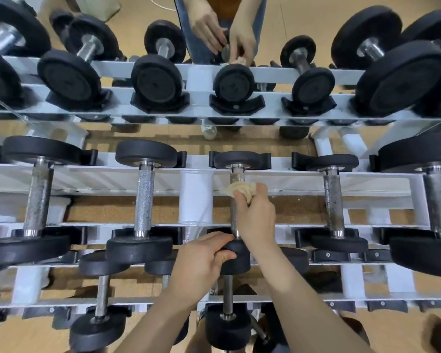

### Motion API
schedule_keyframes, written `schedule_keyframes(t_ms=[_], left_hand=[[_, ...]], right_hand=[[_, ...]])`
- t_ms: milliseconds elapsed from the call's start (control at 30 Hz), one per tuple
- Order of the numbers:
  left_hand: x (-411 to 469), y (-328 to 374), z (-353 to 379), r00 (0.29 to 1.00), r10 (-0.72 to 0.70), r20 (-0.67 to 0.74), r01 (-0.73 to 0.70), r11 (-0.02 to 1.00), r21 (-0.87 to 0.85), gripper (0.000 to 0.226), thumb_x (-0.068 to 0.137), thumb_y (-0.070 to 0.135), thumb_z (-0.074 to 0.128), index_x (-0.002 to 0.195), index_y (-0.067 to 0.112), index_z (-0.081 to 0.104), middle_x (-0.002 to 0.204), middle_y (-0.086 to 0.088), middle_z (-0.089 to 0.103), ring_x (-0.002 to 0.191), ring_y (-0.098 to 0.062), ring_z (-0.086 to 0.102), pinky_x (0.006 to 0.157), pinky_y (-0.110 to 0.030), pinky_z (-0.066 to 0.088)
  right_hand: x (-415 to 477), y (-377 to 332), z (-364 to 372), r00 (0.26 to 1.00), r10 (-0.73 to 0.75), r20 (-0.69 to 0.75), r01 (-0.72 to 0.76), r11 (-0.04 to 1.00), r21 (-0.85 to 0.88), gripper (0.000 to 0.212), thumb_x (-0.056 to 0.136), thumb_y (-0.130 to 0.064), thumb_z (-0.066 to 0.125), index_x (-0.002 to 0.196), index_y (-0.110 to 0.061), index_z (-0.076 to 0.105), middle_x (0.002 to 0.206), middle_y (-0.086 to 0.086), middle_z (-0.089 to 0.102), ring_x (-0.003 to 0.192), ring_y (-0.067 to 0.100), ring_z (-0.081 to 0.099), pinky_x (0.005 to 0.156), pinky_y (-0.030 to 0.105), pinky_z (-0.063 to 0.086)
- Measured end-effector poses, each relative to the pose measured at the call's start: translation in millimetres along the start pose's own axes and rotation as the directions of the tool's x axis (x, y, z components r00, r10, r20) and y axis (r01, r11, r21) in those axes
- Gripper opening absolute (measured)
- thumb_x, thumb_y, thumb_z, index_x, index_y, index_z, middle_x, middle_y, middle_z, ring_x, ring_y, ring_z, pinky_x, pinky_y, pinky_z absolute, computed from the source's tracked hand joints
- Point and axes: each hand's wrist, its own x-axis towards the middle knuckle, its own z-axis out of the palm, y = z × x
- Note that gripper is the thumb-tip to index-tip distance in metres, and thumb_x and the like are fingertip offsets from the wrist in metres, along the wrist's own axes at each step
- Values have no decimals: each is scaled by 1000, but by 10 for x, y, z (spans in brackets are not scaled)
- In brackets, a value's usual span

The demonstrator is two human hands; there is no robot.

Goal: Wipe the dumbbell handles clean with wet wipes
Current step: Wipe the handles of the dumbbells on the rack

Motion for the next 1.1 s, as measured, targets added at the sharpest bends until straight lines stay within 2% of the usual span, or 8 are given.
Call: schedule_keyframes(t_ms=[133, 233, 333, 433, 633, 767, 900, 1100], left_hand=[[19, 21, 35, 1000, -8, -4, 8, 1000, 8, 28, 82, 34, 61, 108, 27, 67, 101, 13, 68, 91, -1, 61, 81, -5, 41], [40, -6, 51, 999, -10, 35, 8, 999, 32, 29, 82, 29, 64, 110, 26, 71, 101, 17, 70, 93, 0, 63, 79, -11, 46], [39, -27, 39, 999, -11, 36, 10, 1000, 23, 30, 82, 30, 62, 111, 28, 71, 102, 18, 70, 94, 1, 63, 80, -15, 48], [47, -12, 49, 999, -38, 21, 38, 999, 26, 31, 80, 29, 66, 110, 30, 70, 102, 18, 70, 94, 1, 62, 81, -13, 46], [58, 25, 69, 999, -36, -13, 37, 998, 54, 31, 77, 31, 69, 108, 31, 66, 101, 15, 67, 92, -4, 60, 76, -16, 45], [61, 63, 36, 999, -42, 4, 42, 997, 57, 33, 77, 31, 70, 108, 32, 61, 106, 15, 62, 89, -4, 59, 73, -13, 43], [75, 83, 7, 997, -65, 35, 64, 998, 27, 30, 78, 27, 72, 108, 29, 69, 109, 17, 63, 98, -3, 56, 81, 5, 31], [73, 59, 3, 993, -102, 55, 99, 993, 56, 32, 80, 30, 73, 112, 25, 73, 108, 13, 70, 106, -2, 53, 87, 7, 25]], right_hand=[[343, -274, 63, 968, 209, -142, -173, 957, 231, 12, 97, -19, 53, 103, -10, 51, 79, -4, 56, 74, 18, 55, 65, 28, 38], [195, -281, 173, 981, -57, -185, 65, 997, 37, 8, 94, -7, 54, 95, -7, 63, 86, 5, 64, 79, 22, 61, 66, 34, 50], [54, -108, 210, 973, -231, -29, 220, 954, -204, 26, 90, 3, 57, 111, -6, 70, 130, 22, 58, 112, 35, 61, 91, 43, 54], [195, -114, 119, 956, -293, -18, 278, 926, -256, 34, 89, 5, 54, 118, -8, 66, 115, 19, 64, 100, 38, 62, 82, 40, 53], [218, -151, -33, 999, -48, 23, 49, 996, -69, 27, 98, -11, 51, 117, -17, 70, 106, 2, 70, 97, 19, 63, 81, 12, 36], [8, -22, -163, 989, -78, 123, 100, 978, -184, 24, 96, -13, 55, 112, -19, 72, 111, 0, 71, 102, 17, 64, 82, 12, 35], [335, -175, -187, 998, 18, 67, -18, 1000, 2, 17, 93, -18, 60, 93, -24, 76, 81, -8, 70, 78, 11, 64, 69, 18, 42], [165, -46, -188, 996, 12, 92, -7, 998, -54, 11, 91, -20, 65, 97, -17, 74, 104, -3, 59, 83, 0, 53, 71, 7, 35]])
